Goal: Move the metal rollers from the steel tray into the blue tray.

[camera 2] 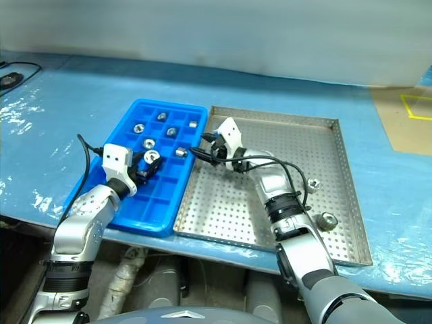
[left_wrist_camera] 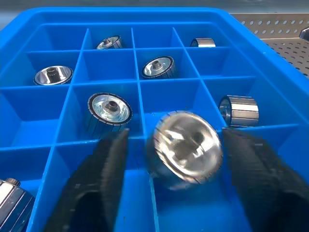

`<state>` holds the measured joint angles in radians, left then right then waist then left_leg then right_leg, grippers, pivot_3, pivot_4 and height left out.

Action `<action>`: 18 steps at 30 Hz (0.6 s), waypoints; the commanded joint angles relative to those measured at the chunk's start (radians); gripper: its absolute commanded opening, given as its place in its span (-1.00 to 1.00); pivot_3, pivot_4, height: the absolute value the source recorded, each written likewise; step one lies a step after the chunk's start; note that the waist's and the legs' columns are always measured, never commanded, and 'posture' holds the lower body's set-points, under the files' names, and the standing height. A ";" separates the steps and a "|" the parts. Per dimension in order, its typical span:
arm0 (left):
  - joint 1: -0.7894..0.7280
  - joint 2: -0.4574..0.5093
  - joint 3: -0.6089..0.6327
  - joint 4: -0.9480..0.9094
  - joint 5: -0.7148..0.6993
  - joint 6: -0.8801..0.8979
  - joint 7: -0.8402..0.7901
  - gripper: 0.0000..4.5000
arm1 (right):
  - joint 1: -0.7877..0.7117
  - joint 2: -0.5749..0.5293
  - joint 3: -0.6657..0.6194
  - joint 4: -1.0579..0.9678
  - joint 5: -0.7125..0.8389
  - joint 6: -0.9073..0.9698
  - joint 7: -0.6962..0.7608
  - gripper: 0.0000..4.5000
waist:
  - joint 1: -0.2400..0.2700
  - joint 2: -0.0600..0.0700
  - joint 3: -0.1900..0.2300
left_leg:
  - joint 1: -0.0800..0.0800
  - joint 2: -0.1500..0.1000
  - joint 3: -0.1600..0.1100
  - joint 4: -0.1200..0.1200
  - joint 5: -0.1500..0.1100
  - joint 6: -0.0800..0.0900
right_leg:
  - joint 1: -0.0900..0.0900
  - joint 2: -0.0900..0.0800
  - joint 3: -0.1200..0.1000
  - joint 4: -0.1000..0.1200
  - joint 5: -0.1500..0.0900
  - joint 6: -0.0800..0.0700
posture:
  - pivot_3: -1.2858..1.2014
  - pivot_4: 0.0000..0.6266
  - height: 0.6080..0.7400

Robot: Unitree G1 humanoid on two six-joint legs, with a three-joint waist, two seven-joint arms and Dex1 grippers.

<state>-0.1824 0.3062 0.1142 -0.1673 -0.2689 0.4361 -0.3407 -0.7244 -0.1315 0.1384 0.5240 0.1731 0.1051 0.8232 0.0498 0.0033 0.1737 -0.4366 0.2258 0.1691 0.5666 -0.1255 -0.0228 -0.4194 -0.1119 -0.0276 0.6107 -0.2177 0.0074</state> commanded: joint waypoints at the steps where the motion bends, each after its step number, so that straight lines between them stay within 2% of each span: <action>1: -0.056 -0.011 -0.006 0.019 -0.020 -0.024 -0.025 0.99 | 0.019 -0.021 -0.022 -0.081 0.001 0.000 -0.025 0.36 | 0.001 0.000 0.000 | 0.000 0.000 0.000 0.000 0.000 0.000 | 0.000 0.000 0.000 0.000 0.000 -0.001 | -0.08 -0.52 1.00; 10: -0.293 -0.074 -0.085 0.279 -0.022 -0.141 -0.180 0.99 | 0.175 -0.145 -0.097 -0.294 0.006 0.071 -0.137 0.36 | -0.021 0.000 0.000 | 0.004 0.000 0.006 0.000 0.001 0.000 | 0.000 0.001 0.006 0.001 0.002 0.000 | -0.27 -0.52 1.00; 18: -0.495 -0.172 -0.158 0.618 0.021 -0.297 -0.301 0.99 | 0.336 -0.245 -0.222 -0.532 0.039 0.169 -0.245 0.36 | -0.090 -0.001 0.000 | 0.006 0.000 0.009 0.001 0.000 0.003 | -0.001 0.002 0.012 -0.001 0.002 0.000 | -0.45 -0.52 1.00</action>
<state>-0.6392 0.1470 -0.0286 0.4026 -0.2606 0.1907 -0.6107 -0.3965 -0.3612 -0.0434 0.0808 0.1833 0.2611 0.5975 -0.0402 0.0026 0.1733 -0.4305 0.2253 0.1792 0.5674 -0.1260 -0.0192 -0.4200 -0.1103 -0.0152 0.6100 -0.2150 0.0080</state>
